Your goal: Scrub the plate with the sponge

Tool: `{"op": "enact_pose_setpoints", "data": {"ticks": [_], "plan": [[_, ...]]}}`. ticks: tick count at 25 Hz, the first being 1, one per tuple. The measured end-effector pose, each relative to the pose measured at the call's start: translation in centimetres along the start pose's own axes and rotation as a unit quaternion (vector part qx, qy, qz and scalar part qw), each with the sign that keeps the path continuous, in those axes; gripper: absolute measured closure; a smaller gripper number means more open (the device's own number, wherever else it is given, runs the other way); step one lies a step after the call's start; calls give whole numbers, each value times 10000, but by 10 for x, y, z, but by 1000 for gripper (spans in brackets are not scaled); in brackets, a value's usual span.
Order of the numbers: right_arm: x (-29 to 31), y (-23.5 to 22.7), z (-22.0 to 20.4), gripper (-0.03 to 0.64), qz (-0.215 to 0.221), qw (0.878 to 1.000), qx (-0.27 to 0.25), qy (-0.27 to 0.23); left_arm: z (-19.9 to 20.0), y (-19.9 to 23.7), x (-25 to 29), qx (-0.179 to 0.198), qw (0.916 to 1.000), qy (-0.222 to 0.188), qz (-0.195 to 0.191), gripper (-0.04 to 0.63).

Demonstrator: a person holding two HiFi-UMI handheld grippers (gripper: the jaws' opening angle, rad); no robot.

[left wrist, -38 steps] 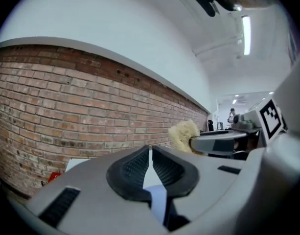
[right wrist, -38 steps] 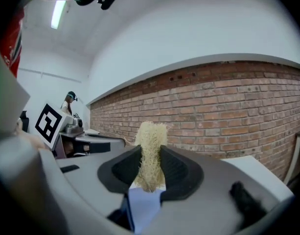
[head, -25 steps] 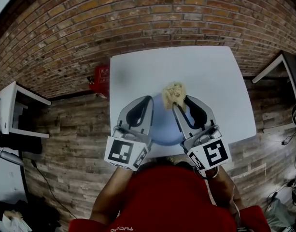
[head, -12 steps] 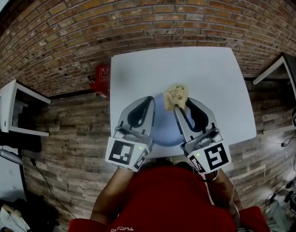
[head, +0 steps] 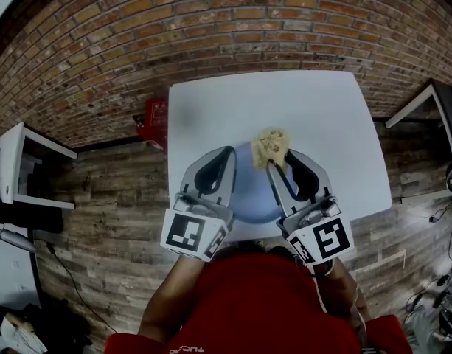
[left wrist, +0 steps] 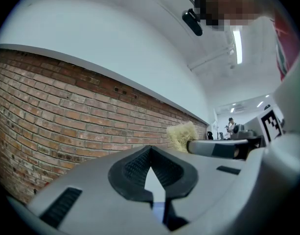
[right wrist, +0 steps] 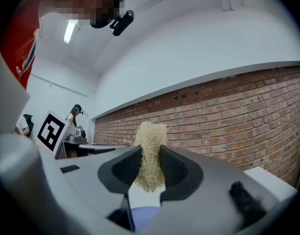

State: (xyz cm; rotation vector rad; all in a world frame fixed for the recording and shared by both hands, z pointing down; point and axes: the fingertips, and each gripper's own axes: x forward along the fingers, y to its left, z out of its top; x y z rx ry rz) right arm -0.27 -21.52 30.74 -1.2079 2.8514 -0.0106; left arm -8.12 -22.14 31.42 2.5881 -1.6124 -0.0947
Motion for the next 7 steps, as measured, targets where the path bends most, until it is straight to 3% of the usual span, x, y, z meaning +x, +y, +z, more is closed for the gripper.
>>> {"op": "enact_pose_setpoints", "data": {"ticks": [7], "plan": [[1, -1, -1, 497, -12, 10000, -12, 6, 0, 1, -1, 4, 10000, -23, -9, 581]]}}
